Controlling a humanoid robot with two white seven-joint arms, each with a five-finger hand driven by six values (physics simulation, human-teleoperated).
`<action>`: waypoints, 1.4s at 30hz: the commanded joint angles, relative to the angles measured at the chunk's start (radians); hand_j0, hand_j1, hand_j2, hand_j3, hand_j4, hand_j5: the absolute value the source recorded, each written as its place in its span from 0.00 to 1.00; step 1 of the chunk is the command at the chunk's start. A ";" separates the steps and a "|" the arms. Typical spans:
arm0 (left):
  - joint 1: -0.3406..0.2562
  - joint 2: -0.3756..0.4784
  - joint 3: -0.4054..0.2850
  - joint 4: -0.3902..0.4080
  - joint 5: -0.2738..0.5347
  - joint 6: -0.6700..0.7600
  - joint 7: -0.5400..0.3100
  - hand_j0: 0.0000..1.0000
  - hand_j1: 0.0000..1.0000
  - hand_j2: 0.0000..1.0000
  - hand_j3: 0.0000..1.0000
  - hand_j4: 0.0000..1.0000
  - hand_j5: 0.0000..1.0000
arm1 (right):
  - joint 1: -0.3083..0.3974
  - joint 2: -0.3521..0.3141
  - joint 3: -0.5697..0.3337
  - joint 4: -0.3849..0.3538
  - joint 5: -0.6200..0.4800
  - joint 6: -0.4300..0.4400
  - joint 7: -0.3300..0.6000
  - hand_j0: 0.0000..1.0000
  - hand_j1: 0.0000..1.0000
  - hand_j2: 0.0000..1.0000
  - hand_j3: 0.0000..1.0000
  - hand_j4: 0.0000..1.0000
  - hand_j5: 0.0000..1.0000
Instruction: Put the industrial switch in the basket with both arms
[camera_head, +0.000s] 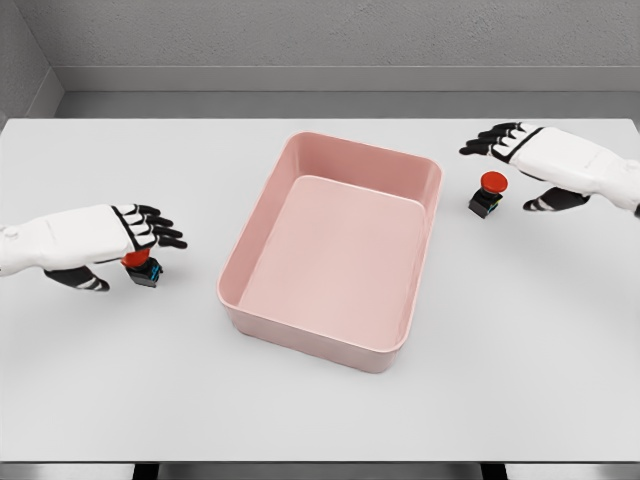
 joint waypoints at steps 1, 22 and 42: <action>0.000 -0.025 0.005 0.007 0.005 0.001 0.000 1.00 1.00 1.00 1.00 1.00 1.00 | 0.000 0.016 0.008 0.019 0.005 0.002 -0.001 1.00 1.00 1.00 1.00 1.00 1.00; 0.049 -0.106 0.028 0.189 0.086 0.001 0.002 0.90 0.90 0.90 0.90 0.90 0.90 | -0.087 0.160 0.047 0.217 0.068 0.002 0.001 1.00 1.00 1.00 1.00 1.00 1.00; 0.051 -0.131 0.030 0.215 0.086 0.001 0.002 0.63 0.63 0.63 0.63 0.63 0.63 | -0.159 0.154 0.149 0.278 0.083 0.002 0.049 1.00 1.00 1.00 1.00 1.00 1.00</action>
